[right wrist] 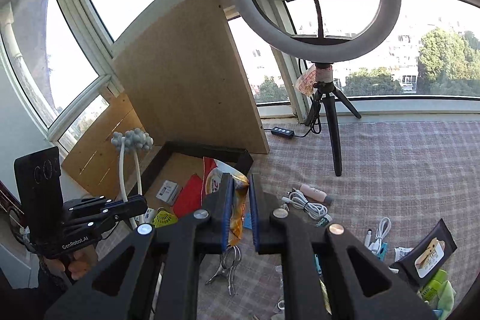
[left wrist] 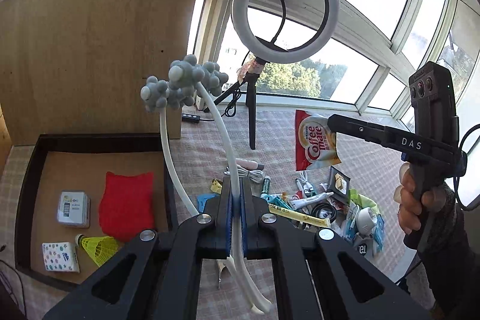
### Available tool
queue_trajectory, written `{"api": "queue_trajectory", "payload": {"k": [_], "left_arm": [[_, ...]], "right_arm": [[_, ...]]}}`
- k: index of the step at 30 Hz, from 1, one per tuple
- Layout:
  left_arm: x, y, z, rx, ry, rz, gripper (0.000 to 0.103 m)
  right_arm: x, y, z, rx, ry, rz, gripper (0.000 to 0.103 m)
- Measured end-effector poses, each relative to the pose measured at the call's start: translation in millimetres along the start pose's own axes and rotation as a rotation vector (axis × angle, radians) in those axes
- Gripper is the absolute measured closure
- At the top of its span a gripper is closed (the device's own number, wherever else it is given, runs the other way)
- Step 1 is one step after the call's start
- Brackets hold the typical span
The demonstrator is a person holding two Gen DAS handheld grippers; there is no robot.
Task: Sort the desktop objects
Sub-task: 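Carry the cable and sachet into the tray and open both tools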
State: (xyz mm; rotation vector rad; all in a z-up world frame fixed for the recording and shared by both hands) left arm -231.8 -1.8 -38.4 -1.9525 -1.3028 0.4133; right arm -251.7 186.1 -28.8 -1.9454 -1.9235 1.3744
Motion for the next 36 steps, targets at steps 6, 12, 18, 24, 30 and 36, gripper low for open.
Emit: {"api": "queue_trajectory", "payload": {"k": [6,12,18,24,30,36], "left_arm": [[-73,20,-43,-0.012,-0.190,-0.036,0.099],[-154,35,-58,-0.049,-0.351,-0.083,0.099],[-213,42,-54,-0.084,-0.417,-0.099,0.099],[-242,47,-30,-0.147,-0.423,-0.048,0.099],[-266,44,-1,-0.196,-0.414,-0.031,0.094],[-273,35,3,-0.162,-0.414,-0.067,0.068]], "right_arm": [[-49,7,26,-0.040,-0.059,-0.036,0.092],[-108,14,75,-0.094,-0.110,-0.092,0.092],[-157,26,130,-0.138,-0.125,-0.135,0.092],[-172,29,184,-0.179,-0.094,-0.131,0.092],[-177,30,225,-0.218,-0.103,-0.169,0.088],[-172,25,229,-0.173,-0.034,-0.191,0.053]]}}
Point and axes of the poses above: each gripper's, at about its wrist camera, not at the fingertips, and z roughly the way its jaws point, x to its right, y to its underside, the point moved 6 cm from there along z, roughly the way its jaws point, and after that the axes turned 11 degrees about z, right-handed, at the moved point
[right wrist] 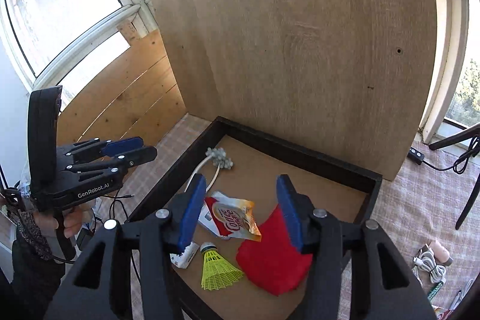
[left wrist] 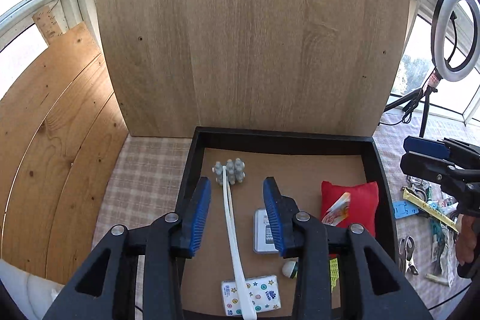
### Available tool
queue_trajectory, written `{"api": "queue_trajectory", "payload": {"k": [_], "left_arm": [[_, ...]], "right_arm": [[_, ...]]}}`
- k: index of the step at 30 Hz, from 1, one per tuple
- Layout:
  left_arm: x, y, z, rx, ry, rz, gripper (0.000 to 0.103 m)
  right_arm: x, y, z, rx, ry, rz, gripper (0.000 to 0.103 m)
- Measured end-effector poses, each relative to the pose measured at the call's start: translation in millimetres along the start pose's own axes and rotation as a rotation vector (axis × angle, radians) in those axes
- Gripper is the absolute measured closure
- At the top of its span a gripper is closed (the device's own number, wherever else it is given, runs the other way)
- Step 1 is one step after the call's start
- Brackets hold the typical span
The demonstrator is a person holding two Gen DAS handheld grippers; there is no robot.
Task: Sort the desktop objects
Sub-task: 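Carry the cable and sachet into the tray and open both tools, then return both tools to the pile, left tool reaching the metal clip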
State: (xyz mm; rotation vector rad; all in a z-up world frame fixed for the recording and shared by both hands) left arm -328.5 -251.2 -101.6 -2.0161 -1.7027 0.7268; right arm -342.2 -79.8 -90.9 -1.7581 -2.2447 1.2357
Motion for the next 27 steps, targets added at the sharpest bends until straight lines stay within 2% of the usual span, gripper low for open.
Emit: {"api": "queue_trajectory", "payload": {"k": [9,15,21,27], "left_arm": [[12,8,-13,0.012,0.019,0.006,0.068],[35,16,-36,0.034,0.039,0.025,0.068],[79,21,-54,0.056,0.087,0.070,0.068],[146,31,-54,0.035,0.170,0.150,0.068]], "right_arm": [[28,-2,-25,0.002,0.010,0.058,0.052],[59,5,-73,0.039,0.051,0.057,0.052],[114,20,-133,0.071,0.131,0.089,0.052],[171,48,-188,0.090,0.206,0.131,0.052]]}}
Point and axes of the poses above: each gripper's, at about its wrist camera, not at the fingertips, and z roughly the way its jaws point, x to its right, y to its underside, the point moved 6 cm from there along z, roughly the way its jaws point, and after that the axes turned 11 degrees about z, right-handed, at the moved point
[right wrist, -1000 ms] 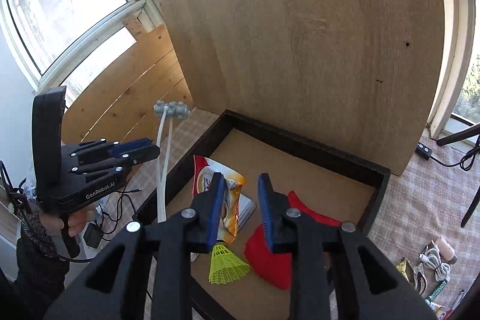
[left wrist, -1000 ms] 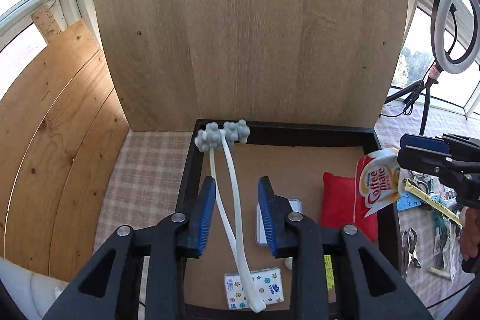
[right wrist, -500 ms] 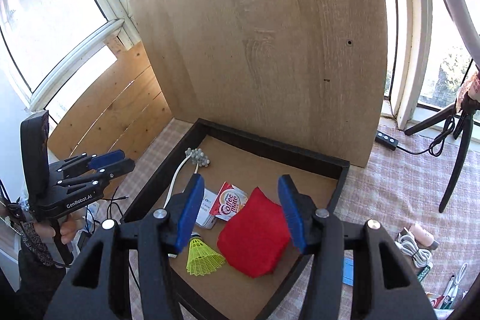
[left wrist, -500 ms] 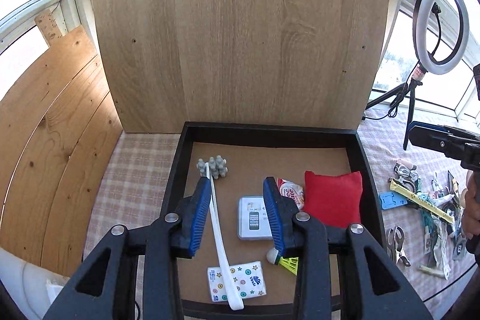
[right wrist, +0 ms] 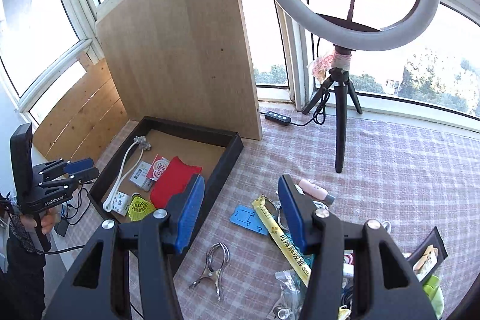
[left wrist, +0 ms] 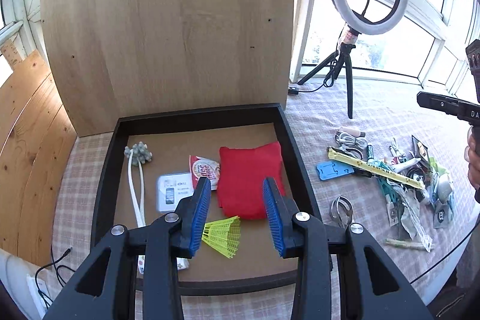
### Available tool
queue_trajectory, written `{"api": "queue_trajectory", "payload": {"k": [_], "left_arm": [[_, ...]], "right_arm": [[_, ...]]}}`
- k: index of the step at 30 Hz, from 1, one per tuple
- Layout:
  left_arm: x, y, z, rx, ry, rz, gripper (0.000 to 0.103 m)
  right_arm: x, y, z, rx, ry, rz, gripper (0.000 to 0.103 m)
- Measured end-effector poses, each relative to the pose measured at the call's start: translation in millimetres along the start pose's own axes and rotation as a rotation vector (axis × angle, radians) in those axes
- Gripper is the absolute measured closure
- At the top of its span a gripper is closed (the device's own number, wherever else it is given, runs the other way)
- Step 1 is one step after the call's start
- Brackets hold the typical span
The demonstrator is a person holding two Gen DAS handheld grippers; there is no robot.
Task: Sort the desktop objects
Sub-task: 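Return both tools to the pile, left tool reaching the metal clip, then grasp the metal clip with the left tool while the right grasps the yellow strip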
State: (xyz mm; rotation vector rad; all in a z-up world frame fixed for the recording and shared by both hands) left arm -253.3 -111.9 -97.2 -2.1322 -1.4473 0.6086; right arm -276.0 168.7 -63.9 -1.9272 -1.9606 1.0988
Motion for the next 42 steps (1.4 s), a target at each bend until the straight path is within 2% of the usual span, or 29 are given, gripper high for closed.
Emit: {"api": "queue_trajectory", "payload": {"k": [7,15,24,32,42], "left_arm": [[79,10,36,-0.079,0.119,0.089,0.068],[137,17,76,-0.184,0.154,0.198,0.068],[161,34,114,-0.293,0.144,0.216,0.068],[167,39,129,-0.336,0.130,0.226,0.068],[175,47,144,-0.373,0.138,0.232,0.069]], "right_arm": [[55,25,-23,-0.041,0.057,0.028,0.052],[54,53,8,-0.178,0.082,-0.131,0.052],[60,77,59,-0.327,0.110,-0.239,0.053],[68,88,95,-0.428,0.108,-0.277,0.054],[75,100,113,-0.476,0.102,-0.257,0.069]]}}
Point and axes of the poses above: each gripper's, at about its wrist camera, not at the fingertips, and z roughly the way its jaws point, x to its right, y to its underside, the point moved 6 cm from there along z, roughly the way its jaws point, and after that the axes turned 11 degrees about z, right-handed, at the moved point
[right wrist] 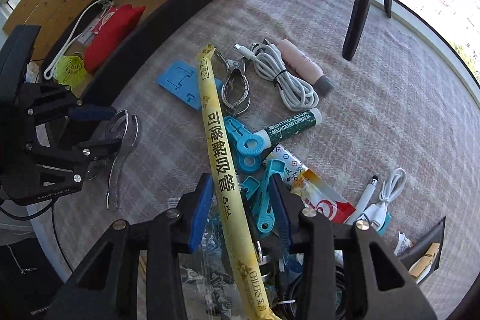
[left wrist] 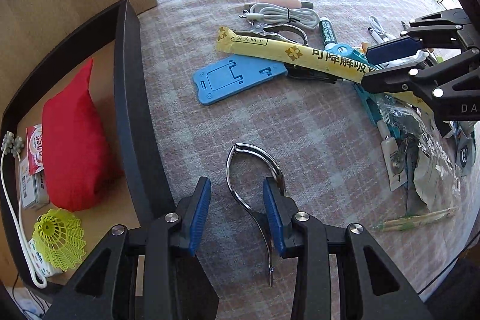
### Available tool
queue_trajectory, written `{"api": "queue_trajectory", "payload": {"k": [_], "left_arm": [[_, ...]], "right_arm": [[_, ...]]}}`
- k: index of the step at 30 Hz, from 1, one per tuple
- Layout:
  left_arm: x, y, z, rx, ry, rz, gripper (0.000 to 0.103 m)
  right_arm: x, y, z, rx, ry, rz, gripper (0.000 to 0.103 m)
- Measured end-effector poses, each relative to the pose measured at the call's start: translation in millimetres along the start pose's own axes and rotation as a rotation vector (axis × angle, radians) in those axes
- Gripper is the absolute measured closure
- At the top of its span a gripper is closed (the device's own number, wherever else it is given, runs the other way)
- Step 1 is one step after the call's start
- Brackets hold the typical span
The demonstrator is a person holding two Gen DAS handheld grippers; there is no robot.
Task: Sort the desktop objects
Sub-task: 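Grasp the metal clip with the left tool while the right grasps the yellow strip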
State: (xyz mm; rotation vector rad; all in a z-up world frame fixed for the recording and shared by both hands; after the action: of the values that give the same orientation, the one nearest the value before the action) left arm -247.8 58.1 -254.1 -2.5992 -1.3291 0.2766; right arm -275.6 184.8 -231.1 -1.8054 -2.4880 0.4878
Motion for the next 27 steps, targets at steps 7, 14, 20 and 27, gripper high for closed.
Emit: {"api": "queue_trajectory", "payload": {"k": [7,14,20,27], "left_arm": [[2,6,-1,0.002,0.042,-0.022,0.095],[5,10,-20,0.054,0.082,-0.059,0.100],[10,7,-57,0.151,0.114,-0.094,0.100],[-9,6,-107,0.258,0.095,-0.128,0.100]], "right_arm": [[-5,12,-6,0.013,-0.027,0.017,0.089],[8,17,-39,0.114,-0.099,0.157,0.092],[25,8,-75,0.245,-0.159,0.287,0.092],[-3,-5,-122,0.367,-0.245,0.343,0.092]]}}
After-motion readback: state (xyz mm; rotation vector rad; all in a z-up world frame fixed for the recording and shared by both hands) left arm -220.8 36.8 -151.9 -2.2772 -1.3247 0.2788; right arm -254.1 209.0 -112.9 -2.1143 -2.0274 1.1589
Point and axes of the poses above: each gripper's, at about its wrist camera, not at the fingertips, and z roughly the way its jaws point, x to its right, y to its underside, the point moved 6 cm from there along z, roughly the way its jaws point, and after that the axes turned 11 degrees about z, right-handed, at the moved point
